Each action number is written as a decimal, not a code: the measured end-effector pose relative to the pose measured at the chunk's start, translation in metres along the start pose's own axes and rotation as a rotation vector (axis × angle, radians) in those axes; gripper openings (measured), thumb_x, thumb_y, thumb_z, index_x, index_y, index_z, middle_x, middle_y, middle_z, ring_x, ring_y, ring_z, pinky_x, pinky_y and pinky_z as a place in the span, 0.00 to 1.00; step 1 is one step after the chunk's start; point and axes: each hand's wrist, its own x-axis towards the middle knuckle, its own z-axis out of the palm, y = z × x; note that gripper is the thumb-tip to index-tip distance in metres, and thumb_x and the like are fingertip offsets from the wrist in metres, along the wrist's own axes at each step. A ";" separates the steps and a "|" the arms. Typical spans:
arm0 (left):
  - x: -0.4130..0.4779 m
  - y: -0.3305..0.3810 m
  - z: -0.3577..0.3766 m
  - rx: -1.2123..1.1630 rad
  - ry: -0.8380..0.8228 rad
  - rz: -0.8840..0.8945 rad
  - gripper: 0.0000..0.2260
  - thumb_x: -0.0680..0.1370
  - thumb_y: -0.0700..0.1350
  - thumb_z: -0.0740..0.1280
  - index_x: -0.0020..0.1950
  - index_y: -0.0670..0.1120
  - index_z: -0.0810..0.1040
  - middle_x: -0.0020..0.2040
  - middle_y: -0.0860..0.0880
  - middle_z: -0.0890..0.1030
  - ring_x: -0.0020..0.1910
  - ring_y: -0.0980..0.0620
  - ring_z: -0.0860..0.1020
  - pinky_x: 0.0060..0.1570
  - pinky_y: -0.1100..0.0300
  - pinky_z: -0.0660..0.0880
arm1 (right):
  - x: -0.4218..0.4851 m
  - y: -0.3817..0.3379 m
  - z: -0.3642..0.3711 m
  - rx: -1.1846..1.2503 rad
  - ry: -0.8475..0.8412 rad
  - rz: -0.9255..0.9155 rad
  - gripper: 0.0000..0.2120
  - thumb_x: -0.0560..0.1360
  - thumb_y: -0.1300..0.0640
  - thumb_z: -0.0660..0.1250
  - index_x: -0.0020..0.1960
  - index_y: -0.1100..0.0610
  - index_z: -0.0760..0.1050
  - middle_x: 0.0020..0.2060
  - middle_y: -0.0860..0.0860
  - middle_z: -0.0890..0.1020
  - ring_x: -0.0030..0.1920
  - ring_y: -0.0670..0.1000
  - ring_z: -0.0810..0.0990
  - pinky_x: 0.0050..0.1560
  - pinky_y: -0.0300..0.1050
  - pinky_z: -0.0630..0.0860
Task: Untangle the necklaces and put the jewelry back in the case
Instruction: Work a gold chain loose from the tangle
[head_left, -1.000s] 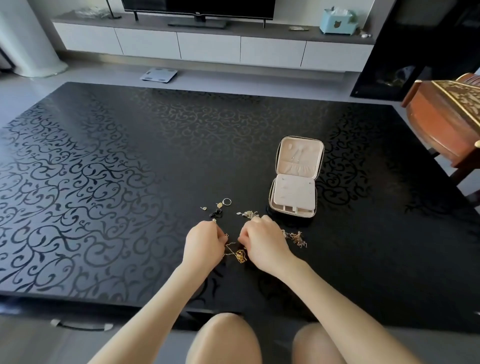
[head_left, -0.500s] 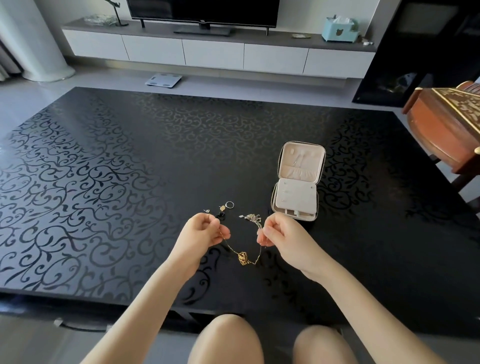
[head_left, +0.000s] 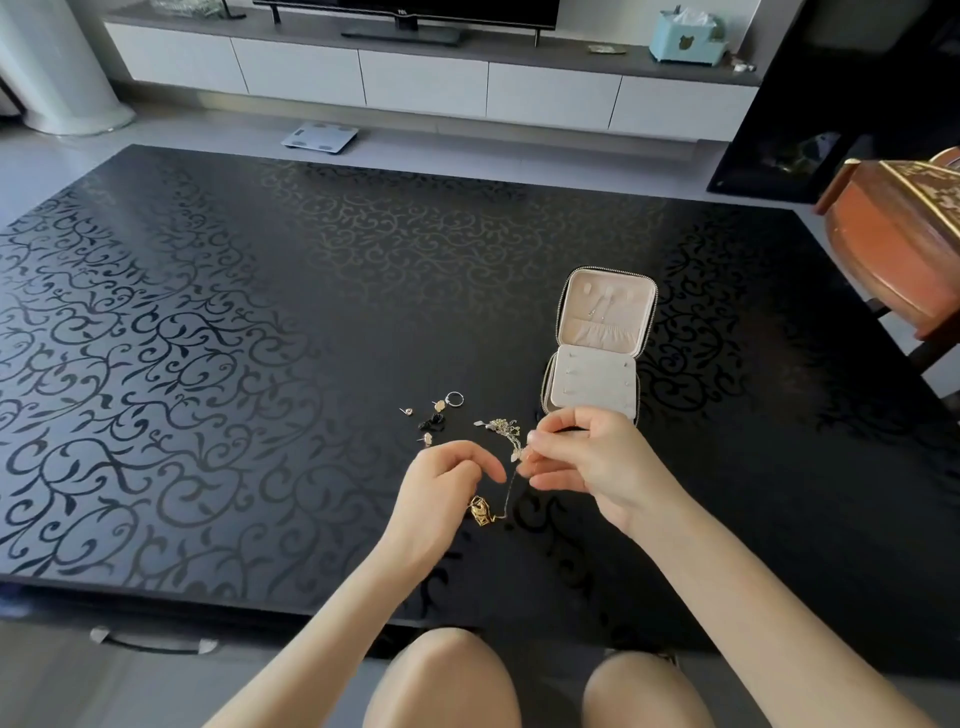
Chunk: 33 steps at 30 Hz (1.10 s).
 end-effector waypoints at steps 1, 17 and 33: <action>-0.001 -0.001 0.001 0.019 0.013 0.016 0.12 0.70 0.32 0.60 0.35 0.46 0.79 0.25 0.52 0.64 0.26 0.55 0.62 0.27 0.68 0.61 | 0.001 -0.001 -0.001 0.064 0.010 0.039 0.02 0.74 0.67 0.66 0.44 0.63 0.74 0.33 0.58 0.82 0.32 0.51 0.83 0.31 0.39 0.78; 0.002 -0.004 0.007 0.058 -0.025 0.107 0.04 0.74 0.43 0.70 0.40 0.51 0.83 0.26 0.52 0.63 0.28 0.56 0.63 0.30 0.67 0.64 | 0.005 0.000 0.005 0.492 0.006 0.257 0.11 0.74 0.70 0.65 0.56 0.69 0.73 0.36 0.62 0.82 0.32 0.52 0.84 0.30 0.36 0.78; 0.013 0.015 -0.007 0.519 -0.055 0.360 0.05 0.72 0.40 0.70 0.37 0.47 0.80 0.30 0.57 0.68 0.32 0.63 0.69 0.34 0.72 0.64 | -0.010 0.031 0.006 -0.234 -0.178 -0.276 0.10 0.77 0.63 0.64 0.54 0.54 0.80 0.44 0.47 0.85 0.46 0.44 0.82 0.52 0.40 0.76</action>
